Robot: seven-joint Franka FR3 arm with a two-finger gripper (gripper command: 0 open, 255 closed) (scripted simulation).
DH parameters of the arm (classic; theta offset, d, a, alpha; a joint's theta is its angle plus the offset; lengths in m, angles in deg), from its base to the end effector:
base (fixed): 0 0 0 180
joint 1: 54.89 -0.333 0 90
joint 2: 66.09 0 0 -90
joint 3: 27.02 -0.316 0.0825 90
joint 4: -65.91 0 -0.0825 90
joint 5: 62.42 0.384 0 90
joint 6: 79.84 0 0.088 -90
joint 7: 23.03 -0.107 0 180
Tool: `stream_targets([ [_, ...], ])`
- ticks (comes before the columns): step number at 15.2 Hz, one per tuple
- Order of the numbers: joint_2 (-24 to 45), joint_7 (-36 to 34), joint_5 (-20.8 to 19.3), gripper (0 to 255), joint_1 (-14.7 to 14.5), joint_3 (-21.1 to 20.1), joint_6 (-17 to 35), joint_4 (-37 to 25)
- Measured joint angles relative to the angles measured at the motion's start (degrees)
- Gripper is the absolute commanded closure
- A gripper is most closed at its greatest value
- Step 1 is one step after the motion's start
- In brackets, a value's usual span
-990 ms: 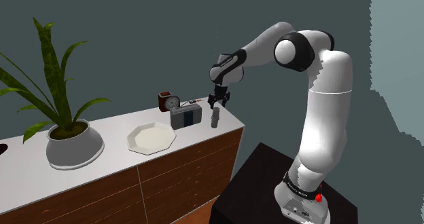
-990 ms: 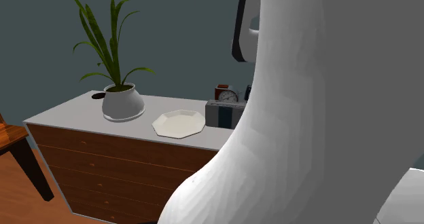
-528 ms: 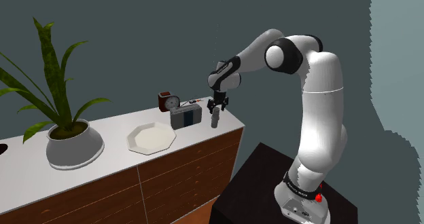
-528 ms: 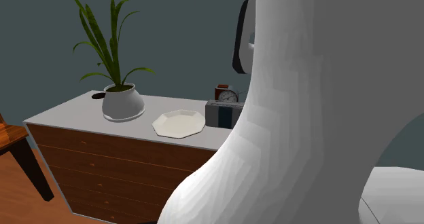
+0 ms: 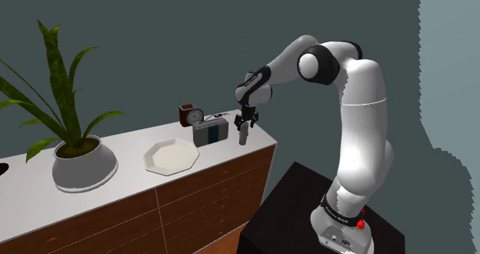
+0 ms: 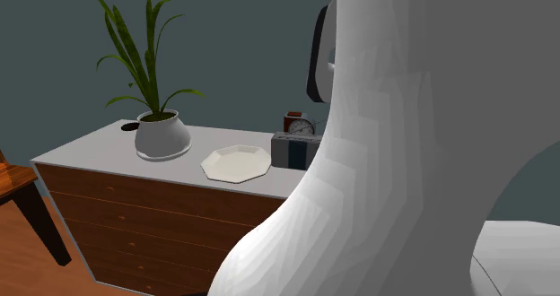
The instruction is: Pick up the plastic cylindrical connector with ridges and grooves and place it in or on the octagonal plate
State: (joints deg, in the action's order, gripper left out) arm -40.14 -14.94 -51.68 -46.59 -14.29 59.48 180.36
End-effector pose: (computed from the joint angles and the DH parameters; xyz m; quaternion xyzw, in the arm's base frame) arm 0.5689 -0.2141 0.2354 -0.9849 0.1726 -0.0020 0.0124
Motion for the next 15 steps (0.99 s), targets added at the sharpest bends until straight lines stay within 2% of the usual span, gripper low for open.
stream_targets([
  [1,0.0,0.0,0.0,255,0.0,0.0,0.0,0.0],
  [11,0.0,0.0,0.0,255,0.0,0.0,0.0,0.0],
  [15,-1.7,-0.4,-0.7,255,-0.3,0.4,-1.8,-0.1],
])
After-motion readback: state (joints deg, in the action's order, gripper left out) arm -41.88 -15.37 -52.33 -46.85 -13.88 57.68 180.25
